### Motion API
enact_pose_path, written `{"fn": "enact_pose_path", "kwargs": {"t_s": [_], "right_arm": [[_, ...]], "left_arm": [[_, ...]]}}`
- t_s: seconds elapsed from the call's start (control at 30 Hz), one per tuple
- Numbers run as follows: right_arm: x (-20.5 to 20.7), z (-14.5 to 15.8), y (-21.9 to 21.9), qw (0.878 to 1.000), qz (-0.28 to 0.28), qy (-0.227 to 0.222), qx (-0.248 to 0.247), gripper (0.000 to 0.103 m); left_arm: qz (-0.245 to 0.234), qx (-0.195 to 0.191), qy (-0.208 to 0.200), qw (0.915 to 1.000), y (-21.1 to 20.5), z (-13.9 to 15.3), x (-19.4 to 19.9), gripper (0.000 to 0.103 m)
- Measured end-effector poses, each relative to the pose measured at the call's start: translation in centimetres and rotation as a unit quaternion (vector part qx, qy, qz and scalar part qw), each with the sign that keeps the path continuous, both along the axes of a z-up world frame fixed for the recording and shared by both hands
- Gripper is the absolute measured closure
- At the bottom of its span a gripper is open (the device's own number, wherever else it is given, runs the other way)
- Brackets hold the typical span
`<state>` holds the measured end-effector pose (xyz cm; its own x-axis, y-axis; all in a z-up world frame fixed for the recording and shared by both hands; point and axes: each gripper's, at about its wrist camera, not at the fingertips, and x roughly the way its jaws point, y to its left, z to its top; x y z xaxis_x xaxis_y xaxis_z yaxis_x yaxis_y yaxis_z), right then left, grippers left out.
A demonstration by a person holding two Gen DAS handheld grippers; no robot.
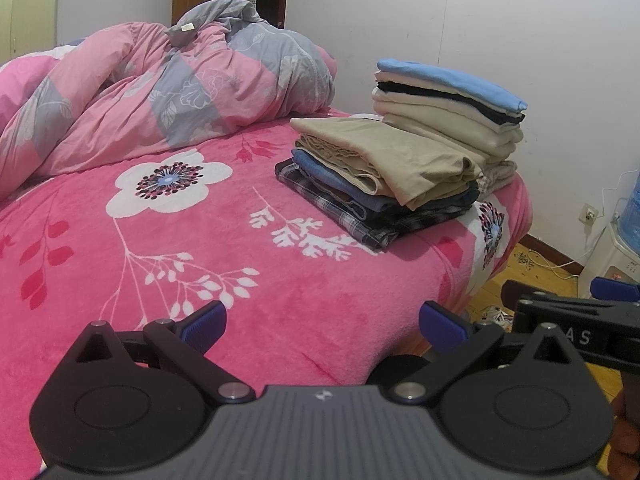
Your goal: Fold clothes
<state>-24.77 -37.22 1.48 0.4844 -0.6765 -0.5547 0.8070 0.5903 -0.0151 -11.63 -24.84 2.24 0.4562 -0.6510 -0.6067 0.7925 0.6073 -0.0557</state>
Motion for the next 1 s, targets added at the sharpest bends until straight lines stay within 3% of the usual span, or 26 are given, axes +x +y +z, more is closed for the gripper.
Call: {"fn": "enact_pose_path", "kwargs": {"t_s": [1.0], "right_arm": [[-0.05, -0.15, -0.22, 1.000, -0.002, 0.000, 0.003, 0.001]], "left_arm": [[0.002, 0.003, -0.002, 1.0000, -0.21, 0.05, 0.06, 0.000]]}}
